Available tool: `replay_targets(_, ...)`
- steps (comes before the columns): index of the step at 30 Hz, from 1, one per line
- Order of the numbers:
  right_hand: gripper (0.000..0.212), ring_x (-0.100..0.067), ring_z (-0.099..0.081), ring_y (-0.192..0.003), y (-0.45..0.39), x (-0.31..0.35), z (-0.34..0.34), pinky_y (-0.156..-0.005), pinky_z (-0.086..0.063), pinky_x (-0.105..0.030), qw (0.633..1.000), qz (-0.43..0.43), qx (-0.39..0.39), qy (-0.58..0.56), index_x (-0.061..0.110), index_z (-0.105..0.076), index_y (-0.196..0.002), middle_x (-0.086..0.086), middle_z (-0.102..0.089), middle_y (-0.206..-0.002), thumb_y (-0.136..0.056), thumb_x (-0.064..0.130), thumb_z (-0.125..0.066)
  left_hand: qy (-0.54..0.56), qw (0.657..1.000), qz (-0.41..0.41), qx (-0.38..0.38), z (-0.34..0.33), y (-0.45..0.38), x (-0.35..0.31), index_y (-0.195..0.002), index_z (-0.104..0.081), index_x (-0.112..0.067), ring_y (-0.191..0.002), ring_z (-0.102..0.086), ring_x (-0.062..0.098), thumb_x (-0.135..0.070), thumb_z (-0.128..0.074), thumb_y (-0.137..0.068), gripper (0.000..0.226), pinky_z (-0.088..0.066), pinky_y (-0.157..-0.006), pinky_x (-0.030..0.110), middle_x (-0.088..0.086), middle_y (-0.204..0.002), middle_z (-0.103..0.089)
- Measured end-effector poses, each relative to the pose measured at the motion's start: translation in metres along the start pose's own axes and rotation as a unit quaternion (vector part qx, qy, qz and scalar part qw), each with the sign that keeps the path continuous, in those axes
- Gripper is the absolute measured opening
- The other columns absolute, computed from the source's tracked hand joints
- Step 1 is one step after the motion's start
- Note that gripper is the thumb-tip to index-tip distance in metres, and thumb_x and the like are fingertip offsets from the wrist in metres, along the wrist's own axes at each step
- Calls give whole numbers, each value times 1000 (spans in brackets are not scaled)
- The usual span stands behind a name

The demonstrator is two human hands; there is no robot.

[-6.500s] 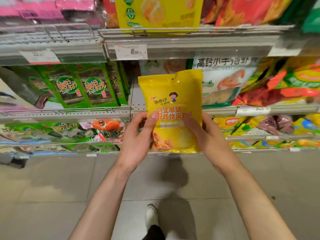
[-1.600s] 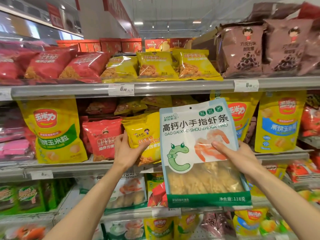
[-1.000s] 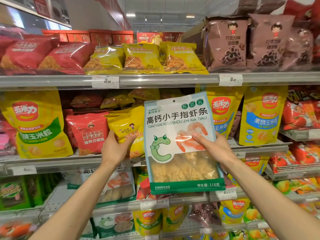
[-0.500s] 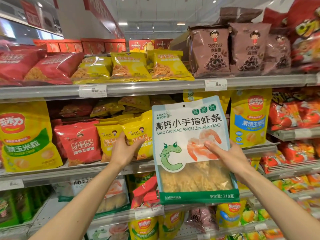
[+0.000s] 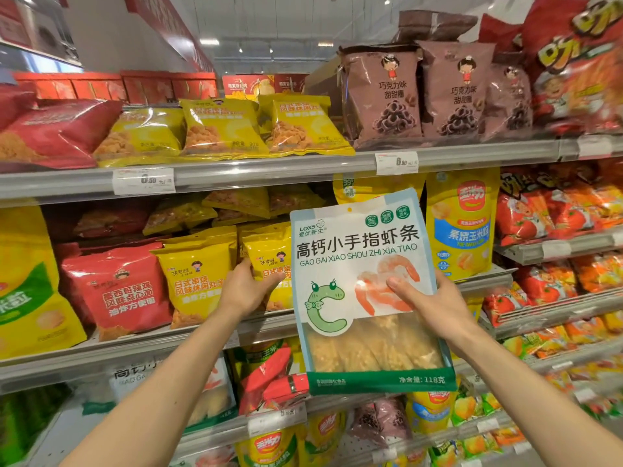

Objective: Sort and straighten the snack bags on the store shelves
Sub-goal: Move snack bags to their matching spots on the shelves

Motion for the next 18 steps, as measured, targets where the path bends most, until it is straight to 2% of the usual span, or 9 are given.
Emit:
replay_targets(1,54,-3,-76,-81,1,0,-1,-68,-53,-23,1000,-2,0,-1,26,-64,-118,7,-76,-105,-74,49,-85,-16,1000,3,-10,1,2,-1,-104,-50,-10,-86,-60,26,-59,-76,-81,60,-49,-71,38,-1,-92,-62)
replay_targets(2,53,-4,-76,-81,1,0,-2,-68,-52,-22,1000,-2,1,-1,26,-63,-118,7,-76,-105,-75,48,-85,-33,999,0,-30,4,4,-1,-121,-50,-9,-89,-61,26,-62,-76,-80,73,-52,-74,39,1,-98,-63)
replay_targets(4,56,-8,-75,-88,1,-1,-2,-69,-51,-23,1000,-4,-2,8,27,-63,-119,7,-76,-107,-74,52,-84,-46,996,-24,-78,13,10,-3,-145,-38,-13,-104,-64,31,-65,-78,-75,96,-57,-81,44,8,-120,-64)
replay_targets(6,57,-7,-73,-92,1,-1,-3,-68,-50,-22,1000,-6,-3,17,28,-63,-120,9,-75,-106,-74,54,-84,-70,985,-79,-138,20,18,-3,-151,-34,-16,-117,-59,33,-57,-82,-77,97,-56,-86,48,12,-138,-52)
replay_targets(9,57,-10,-72,-94,1,-2,-3,-69,-50,-24,1000,-11,-5,18,27,-63,-120,9,-75,-106,-73,53,-84,-188,928,-245,-206,25,23,-1,-146,-46,-12,-126,-50,38,-44,-81,-82,80,-53,-93,53,19,-142,-48)
replay_targets(11,59,-11,-73,-95,0,-3,-3,-69,-52,-24,1000,-14,-7,16,27,-63,-120,8,-75,-106,-72,54,-85,-276,895,-309,-163,17,18,4,-147,-50,-14,-138,-45,40,-47,-75,-85,74,-48,-103,55,19,-154,-43)
replay_targets(12,59,-11,-73,-94,-1,-4,-2,-70,-52,-24,1000,-15,-8,15,27,-64,-119,8,-76,-105,-71,54,-85,-307,888,-315,-134,13,16,6,-148,-51,-15,-142,-43,39,-50,-72,-86,74,-47,-105,55,18,-158,-42)
replay_targets(16,64,-12,-74,-95,-3,-5,0,-80,-57,-31,1000,-14,-9,18,27,-66,-117,8,-77,-105,-65,59,-85,-313,899,-297,-82,6,10,10,-153,-45,-15,-150,-34,36,-51,-67,-91,75,-42,-113,56,15,-163,-36)
replay_targets(18,63,-14,-74,-96,-3,-6,0,-81,-57,-33,1000,-12,-7,16,27,-66,-117,7,-77,-105,-66,58,-85,-289,905,-299,-91,10,17,12,-154,-43,-15,-152,-31,34,-51,-59,-98,69,-36,-117,55,13,-164,-34)
Point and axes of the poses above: each hand's wrist, its own y-axis away from the middle knuckle, its own z-axis out of the back of the hand, x = y × z, the point moved 4 cm from there along -y, towards the middle knuckle
